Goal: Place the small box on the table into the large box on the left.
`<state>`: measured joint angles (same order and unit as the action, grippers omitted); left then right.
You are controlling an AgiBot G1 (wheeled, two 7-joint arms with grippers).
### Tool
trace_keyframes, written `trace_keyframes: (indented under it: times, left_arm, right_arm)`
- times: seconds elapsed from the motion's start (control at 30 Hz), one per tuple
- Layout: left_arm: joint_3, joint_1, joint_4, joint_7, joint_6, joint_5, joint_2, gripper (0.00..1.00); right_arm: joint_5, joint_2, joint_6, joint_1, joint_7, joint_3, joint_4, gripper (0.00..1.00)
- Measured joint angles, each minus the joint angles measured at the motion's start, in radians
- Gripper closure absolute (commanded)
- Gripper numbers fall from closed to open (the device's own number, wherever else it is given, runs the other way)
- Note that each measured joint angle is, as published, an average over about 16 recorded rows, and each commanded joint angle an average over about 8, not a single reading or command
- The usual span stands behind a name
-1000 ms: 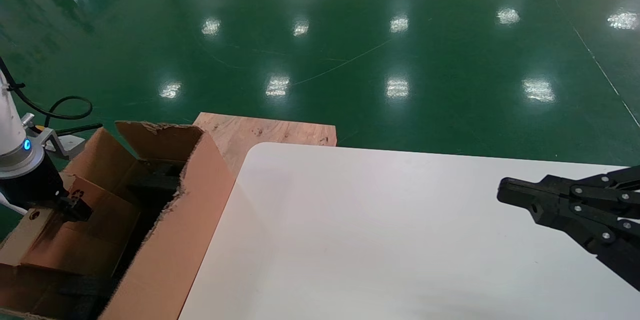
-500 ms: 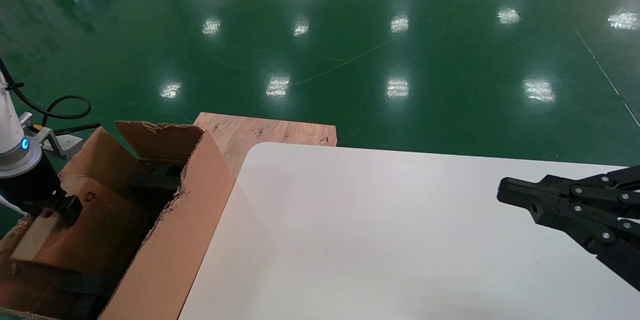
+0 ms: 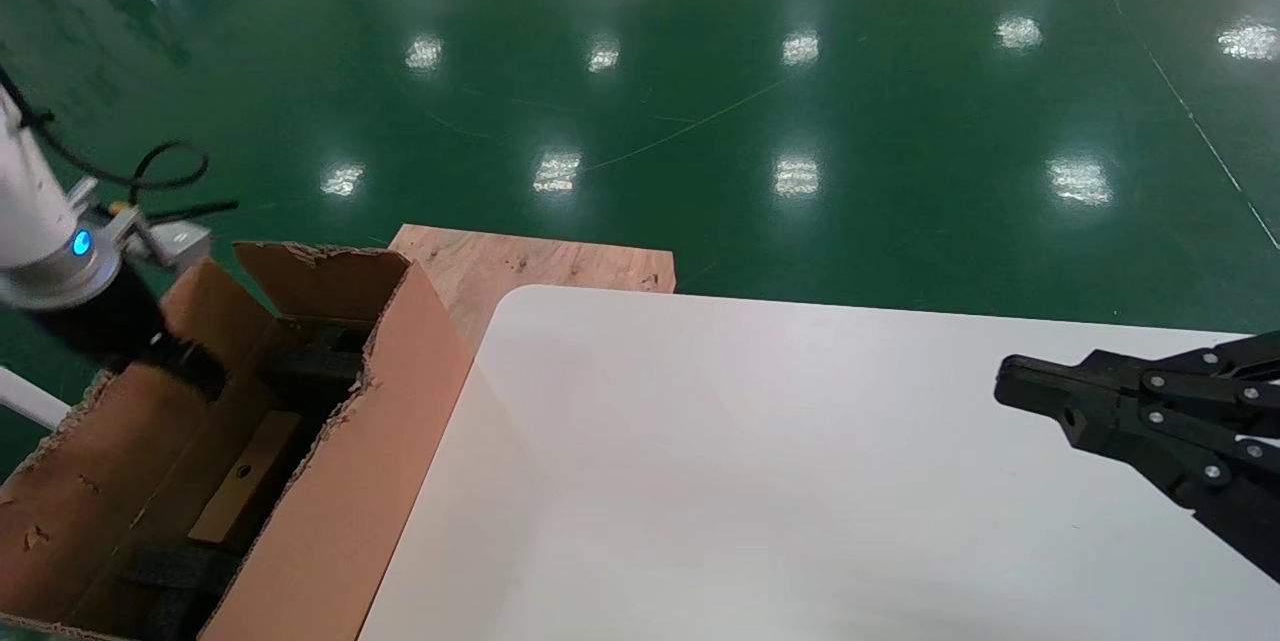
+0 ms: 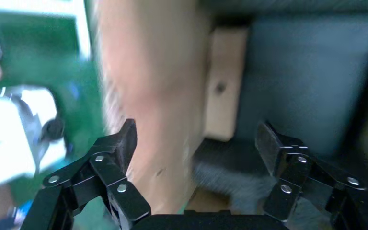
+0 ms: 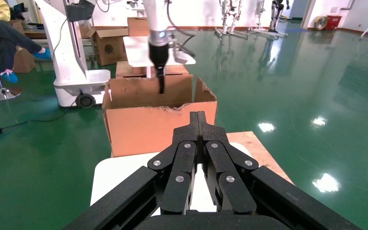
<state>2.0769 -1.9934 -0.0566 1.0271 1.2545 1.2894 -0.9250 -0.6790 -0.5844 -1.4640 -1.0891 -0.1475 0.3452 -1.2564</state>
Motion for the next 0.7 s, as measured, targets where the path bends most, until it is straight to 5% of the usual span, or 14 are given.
trace_keyframes:
  times: [0.23,0.47,0.5,0.7]
  left_arm:
    - [-0.082,-0.158,-0.181,-0.08,0.137,-0.129,0.013,0.0]
    - [-0.168,-0.314,-0.517,-0.108,0.279,-0.295,0.102,0.0]
    - [-0.178,-0.333,-0.571,-0.105,0.297,-0.317,0.118,0.0]
    - [-0.218,-0.405,-0.83,-0.075,0.329,-0.413,0.202,0.0]
  right_arm:
    - [0.0,0.0,0.0,0.0,0.0,0.0,0.0,0.94]
    - [0.0,0.0,0.0,0.0,0.0,0.0,0.0,0.07]
    - [0.0,0.0,0.0,0.0,0.0,0.0,0.0,0.0]
    - [0.0,0.0,0.0,0.0,0.0,0.0,0.0,0.0]
